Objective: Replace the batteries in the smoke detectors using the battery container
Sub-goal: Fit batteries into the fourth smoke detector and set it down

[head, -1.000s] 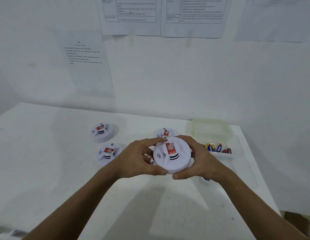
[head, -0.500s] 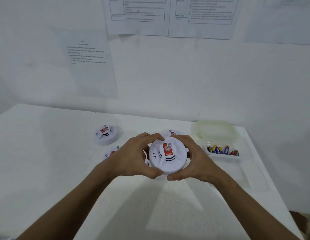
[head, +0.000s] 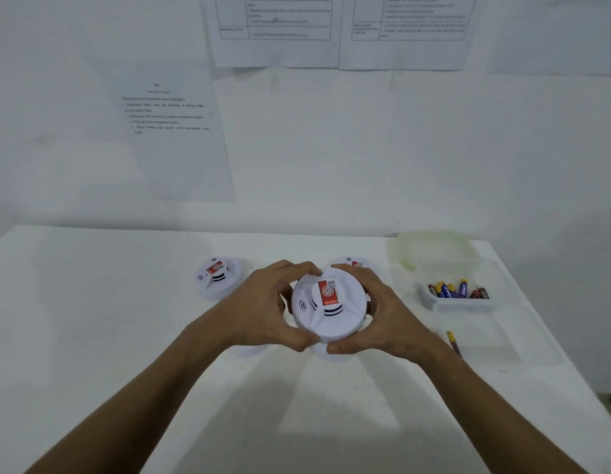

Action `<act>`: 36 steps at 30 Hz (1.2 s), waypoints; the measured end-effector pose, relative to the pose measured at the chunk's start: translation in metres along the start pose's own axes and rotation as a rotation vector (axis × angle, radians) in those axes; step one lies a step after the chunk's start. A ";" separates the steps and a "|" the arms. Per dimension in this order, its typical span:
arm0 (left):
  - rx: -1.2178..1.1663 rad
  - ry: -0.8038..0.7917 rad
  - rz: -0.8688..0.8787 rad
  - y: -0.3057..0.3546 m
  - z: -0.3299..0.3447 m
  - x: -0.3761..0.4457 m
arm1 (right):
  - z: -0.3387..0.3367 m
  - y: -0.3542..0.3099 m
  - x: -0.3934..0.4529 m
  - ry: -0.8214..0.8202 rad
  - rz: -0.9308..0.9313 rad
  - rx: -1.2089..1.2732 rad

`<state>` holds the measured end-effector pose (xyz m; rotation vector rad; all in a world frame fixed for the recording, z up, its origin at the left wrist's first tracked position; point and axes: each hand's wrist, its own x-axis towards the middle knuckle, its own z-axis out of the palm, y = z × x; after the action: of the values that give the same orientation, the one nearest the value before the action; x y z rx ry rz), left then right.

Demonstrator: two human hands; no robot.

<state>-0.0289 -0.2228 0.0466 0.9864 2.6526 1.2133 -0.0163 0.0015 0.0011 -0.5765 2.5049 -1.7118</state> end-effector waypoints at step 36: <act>-0.205 -0.023 -0.064 -0.048 -0.026 0.010 | 0.016 -0.002 0.038 0.061 -0.026 -0.094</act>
<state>-0.0702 -0.2572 0.0331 0.8713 2.4603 1.4153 -0.0472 -0.0264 0.0028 -0.5740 2.6439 -1.6516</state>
